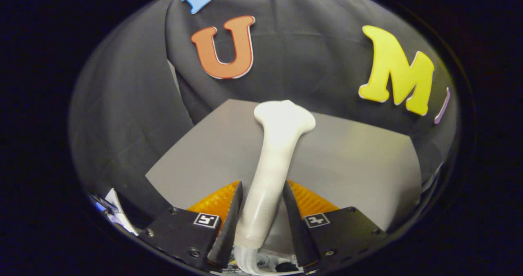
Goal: Iron the clothes twice with a garment steamer, once on the left side and once on the right side.
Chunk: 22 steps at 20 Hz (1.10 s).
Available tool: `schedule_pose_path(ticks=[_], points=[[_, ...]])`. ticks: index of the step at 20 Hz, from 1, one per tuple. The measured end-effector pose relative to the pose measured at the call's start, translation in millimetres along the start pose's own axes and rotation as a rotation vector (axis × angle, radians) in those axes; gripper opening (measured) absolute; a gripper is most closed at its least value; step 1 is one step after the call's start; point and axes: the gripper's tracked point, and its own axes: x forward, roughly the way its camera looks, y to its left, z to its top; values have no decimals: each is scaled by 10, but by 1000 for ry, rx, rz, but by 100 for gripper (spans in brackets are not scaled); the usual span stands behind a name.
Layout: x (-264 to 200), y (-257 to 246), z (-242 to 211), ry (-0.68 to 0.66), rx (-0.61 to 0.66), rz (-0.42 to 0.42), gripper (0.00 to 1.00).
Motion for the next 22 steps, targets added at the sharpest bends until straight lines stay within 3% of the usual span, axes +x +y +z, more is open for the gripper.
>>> schedule_pose_path(ticks=[4,7,9,13,22], points=[[13,25,26,-5,21,21,50],[-18,103,19,2,53,44,33],[-121,127,89,-39,61,63,29],[-484,128,149,-115,59,88,28],[-1815,-26,97,-277,40,128,28]])
